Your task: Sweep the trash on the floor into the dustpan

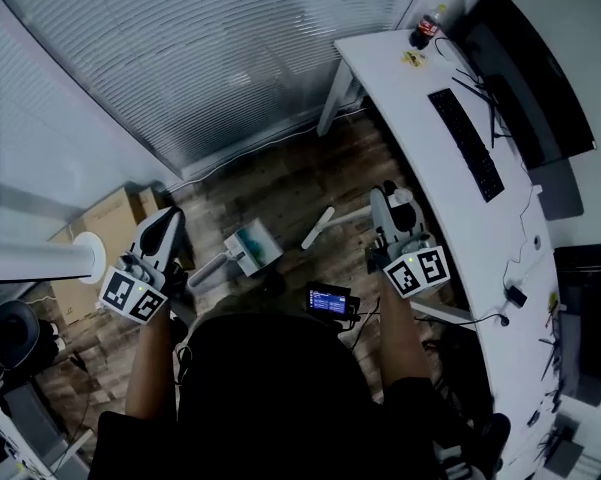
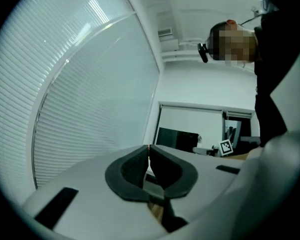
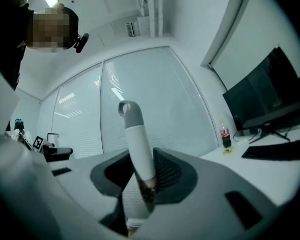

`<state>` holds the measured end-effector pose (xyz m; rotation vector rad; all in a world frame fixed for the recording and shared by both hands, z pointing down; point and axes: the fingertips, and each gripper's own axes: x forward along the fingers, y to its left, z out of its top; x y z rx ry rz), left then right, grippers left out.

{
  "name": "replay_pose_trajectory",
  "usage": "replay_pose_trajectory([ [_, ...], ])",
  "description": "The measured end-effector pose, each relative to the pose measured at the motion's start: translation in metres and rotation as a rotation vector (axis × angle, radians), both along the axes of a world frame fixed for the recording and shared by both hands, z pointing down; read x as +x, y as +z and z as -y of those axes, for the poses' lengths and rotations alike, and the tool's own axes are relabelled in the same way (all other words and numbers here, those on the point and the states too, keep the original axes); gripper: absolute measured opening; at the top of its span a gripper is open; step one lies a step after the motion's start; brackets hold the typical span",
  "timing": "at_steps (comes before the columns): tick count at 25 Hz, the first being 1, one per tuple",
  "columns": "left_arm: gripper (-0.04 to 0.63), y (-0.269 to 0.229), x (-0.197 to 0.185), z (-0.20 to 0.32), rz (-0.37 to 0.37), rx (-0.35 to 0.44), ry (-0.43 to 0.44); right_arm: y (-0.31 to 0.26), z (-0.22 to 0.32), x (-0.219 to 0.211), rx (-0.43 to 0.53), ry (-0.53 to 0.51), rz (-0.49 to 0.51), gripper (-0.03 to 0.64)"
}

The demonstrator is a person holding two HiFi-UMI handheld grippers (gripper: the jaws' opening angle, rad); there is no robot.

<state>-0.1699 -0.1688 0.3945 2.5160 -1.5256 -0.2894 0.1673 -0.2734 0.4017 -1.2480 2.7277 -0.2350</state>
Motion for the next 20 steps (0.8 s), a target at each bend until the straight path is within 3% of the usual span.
replay_pose_trajectory([
  [5,-0.005,-0.026,-0.003,-0.002,0.008,0.086,-0.025,-0.027,-0.039,0.007,0.072,0.015,-0.041,0.097],
  [12,-0.005,-0.03,0.014,-0.025,-0.02,0.107,0.038,-0.034,-0.095,0.022,0.073,0.087,-0.057,0.086],
  [20,-0.005,-0.033,0.003,-0.087,0.049,0.125,0.065,-0.031,-0.178,0.006,0.05,0.19,-0.058,0.086],
])
